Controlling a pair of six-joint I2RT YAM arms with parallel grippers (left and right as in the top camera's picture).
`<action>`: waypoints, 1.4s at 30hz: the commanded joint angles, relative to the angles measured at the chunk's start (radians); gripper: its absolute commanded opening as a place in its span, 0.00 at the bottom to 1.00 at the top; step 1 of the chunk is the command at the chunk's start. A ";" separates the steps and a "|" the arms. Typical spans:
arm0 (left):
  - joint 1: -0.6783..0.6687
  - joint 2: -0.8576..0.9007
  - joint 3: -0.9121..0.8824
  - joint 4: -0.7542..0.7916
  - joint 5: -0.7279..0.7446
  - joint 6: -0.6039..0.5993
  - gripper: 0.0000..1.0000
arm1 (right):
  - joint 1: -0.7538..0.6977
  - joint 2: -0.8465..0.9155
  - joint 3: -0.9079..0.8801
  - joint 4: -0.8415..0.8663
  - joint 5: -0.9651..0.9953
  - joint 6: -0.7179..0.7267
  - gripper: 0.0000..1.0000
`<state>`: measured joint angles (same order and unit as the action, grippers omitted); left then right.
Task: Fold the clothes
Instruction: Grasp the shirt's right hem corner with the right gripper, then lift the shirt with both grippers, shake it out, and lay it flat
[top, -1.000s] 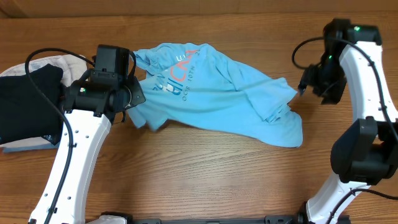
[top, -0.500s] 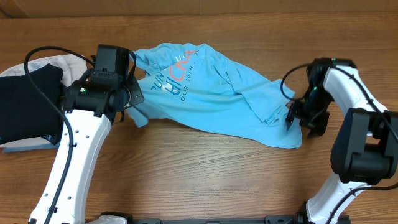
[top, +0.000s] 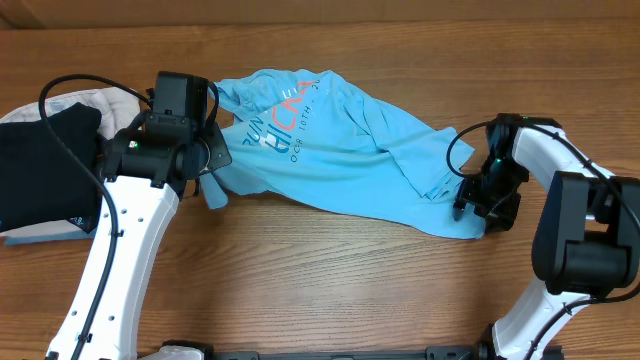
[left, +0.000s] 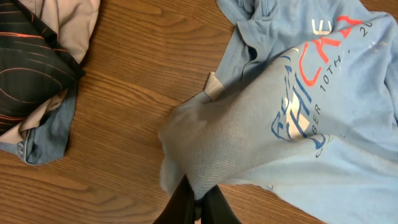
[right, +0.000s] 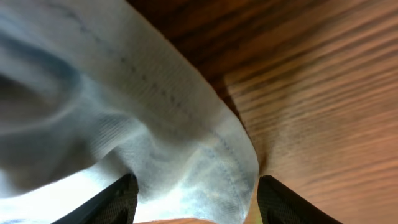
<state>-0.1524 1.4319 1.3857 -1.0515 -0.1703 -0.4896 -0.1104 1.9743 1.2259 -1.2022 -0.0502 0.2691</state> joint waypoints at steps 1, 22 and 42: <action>0.004 -0.005 0.010 0.002 -0.032 0.019 0.04 | 0.000 -0.029 -0.047 0.026 -0.001 0.035 0.65; 0.018 -0.006 0.135 0.027 -0.074 0.179 0.04 | -0.037 -0.200 0.334 -0.156 -0.004 -0.001 0.04; 0.227 -0.080 0.893 -0.231 -0.066 0.260 0.04 | -0.049 -0.347 1.323 -0.486 0.060 -0.050 0.04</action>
<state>0.0593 1.4055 2.2227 -1.2816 -0.2092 -0.2527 -0.1524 1.6653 2.5034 -1.6955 -0.0547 0.2306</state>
